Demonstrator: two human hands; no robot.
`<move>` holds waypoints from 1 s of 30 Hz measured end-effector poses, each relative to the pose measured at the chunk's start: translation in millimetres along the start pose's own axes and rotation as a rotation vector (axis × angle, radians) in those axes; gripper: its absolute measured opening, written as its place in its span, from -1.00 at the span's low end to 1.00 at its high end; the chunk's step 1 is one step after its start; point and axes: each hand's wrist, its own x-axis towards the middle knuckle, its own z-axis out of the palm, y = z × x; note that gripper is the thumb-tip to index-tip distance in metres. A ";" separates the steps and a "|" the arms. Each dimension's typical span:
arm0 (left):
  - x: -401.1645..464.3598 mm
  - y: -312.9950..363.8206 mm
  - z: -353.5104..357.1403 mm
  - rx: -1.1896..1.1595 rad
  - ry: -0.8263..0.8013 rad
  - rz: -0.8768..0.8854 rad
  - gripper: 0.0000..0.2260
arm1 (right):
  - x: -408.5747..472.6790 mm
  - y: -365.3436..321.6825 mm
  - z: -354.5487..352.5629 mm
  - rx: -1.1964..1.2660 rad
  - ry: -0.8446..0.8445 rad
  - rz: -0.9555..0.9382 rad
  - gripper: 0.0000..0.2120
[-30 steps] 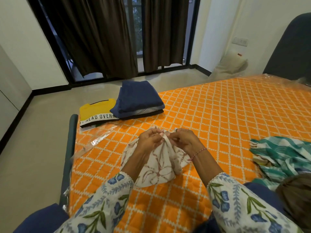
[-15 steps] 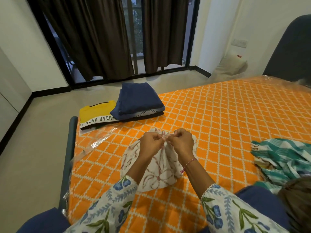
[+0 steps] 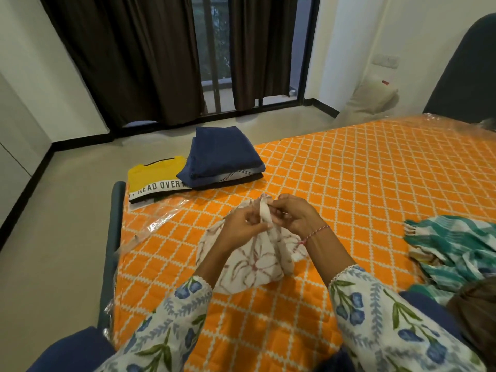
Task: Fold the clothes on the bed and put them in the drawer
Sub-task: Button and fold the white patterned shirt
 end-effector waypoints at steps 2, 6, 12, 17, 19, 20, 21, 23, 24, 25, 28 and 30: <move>1.0 -9.1 3.9 0.111 0.035 -0.006 -0.75 | 3.4 -4.3 2.8 0.037 -0.009 0.018 -0.62; 3.6 -4.6 3.8 -0.359 0.030 -0.188 -0.75 | 9.1 -9.1 2.6 -0.021 0.062 -0.116 -0.70; 7.3 -17.6 0.2 -0.412 0.120 -0.263 -0.74 | 2.5 38.9 -4.1 -0.657 0.347 -0.627 -0.81; 0.6 -24.6 5.7 -0.488 0.105 -0.311 -0.83 | -5.5 91.4 -4.8 -1.114 0.460 -0.673 -0.62; -3.0 -21.6 6.9 -0.443 0.083 -0.311 -0.81 | 0.8 94.7 -5.9 -1.096 0.443 -0.602 -0.62; -3.7 -22.8 6.5 -0.405 0.085 -0.299 -0.79 | 3.0 94.2 -7.0 -1.060 0.432 -0.583 -0.60; -4.1 -25.3 5.4 -0.374 0.095 -0.282 -0.78 | 4.4 92.1 -8.4 -1.019 0.417 -0.570 -0.60; -6.7 -27.8 2.3 -0.372 0.124 -0.282 -0.76 | 4.5 87.3 -13.6 -0.894 0.347 -0.532 -0.60; -7.6 -27.7 0.9 -0.393 0.135 -0.296 -0.76 | 2.9 83.3 -16.5 -0.793 0.302 -0.491 -0.59; -7.9 -27.6 0.1 -0.428 0.142 -0.315 -0.76 | 0.9 78.6 -20.3 -0.677 0.268 -0.433 -0.59; -7.9 -20.6 -1.0 -0.595 0.135 -0.359 -0.84 | -6.3 60.0 -28.9 -0.286 0.159 -0.232 -0.72; -9.1 -13.1 -1.3 -0.683 0.132 -0.331 -0.83 | -11.5 47.0 -29.3 -0.199 0.094 -0.185 -0.75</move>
